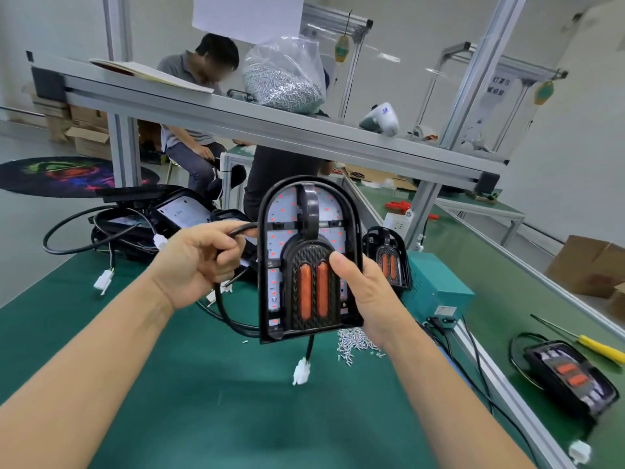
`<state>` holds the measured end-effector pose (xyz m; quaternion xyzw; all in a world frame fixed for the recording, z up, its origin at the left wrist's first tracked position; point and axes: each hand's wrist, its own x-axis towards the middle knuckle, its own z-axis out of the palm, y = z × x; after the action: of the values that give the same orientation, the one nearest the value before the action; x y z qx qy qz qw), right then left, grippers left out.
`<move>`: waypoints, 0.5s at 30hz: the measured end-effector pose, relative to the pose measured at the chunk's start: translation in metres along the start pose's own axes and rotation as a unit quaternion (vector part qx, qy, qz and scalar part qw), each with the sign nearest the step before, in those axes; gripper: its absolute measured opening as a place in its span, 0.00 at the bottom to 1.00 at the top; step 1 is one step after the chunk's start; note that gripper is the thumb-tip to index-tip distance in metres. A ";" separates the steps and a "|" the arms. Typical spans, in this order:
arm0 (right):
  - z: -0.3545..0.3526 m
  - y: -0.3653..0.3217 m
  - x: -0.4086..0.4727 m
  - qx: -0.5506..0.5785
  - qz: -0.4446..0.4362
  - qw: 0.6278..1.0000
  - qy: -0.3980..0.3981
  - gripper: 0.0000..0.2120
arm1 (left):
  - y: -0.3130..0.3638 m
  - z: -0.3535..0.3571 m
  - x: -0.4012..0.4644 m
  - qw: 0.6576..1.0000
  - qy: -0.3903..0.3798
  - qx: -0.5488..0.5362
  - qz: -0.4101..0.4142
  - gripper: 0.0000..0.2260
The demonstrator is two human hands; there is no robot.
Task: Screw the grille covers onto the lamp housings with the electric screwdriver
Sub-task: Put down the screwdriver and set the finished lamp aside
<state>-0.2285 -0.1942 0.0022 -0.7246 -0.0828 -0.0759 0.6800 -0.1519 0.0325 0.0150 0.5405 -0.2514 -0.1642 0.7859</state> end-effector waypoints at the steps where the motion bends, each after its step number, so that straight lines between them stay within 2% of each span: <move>1: 0.002 -0.001 0.001 0.012 0.008 1.000 0.000 0.16 | 0.002 0.001 0.003 1.000 -0.002 -0.013 0.005 0.17; 4: 0.009 -0.002 0.004 0.061 0.033 0.998 0.008 0.28 | 0.005 0.007 0.010 0.997 0.004 -0.072 0.008 0.16; 6: 0.012 -0.005 0.006 0.076 0.035 0.996 0.011 0.29 | 0.004 0.012 0.014 0.992 0.012 -0.126 0.001 0.15; 10: 0.010 -0.005 0.010 0.079 0.046 0.994 0.060 0.20 | -0.004 0.023 0.017 0.976 0.016 -0.215 -0.025 0.05; 12: 0.005 -0.006 0.009 0.093 0.052 0.991 0.086 0.12 | -0.011 0.025 0.018 0.973 0.015 -0.226 -0.038 0.10; 15: -0.005 -0.005 0.004 0.138 0.066 0.982 0.108 0.10 | -0.022 0.031 0.019 0.987 0.000 -0.150 -0.051 0.16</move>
<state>-0.2255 -0.1991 0.0085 -0.6153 0.0292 -0.0969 0.7817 -0.1534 -0.0088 0.0079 0.4283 -0.1964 -0.2401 0.8488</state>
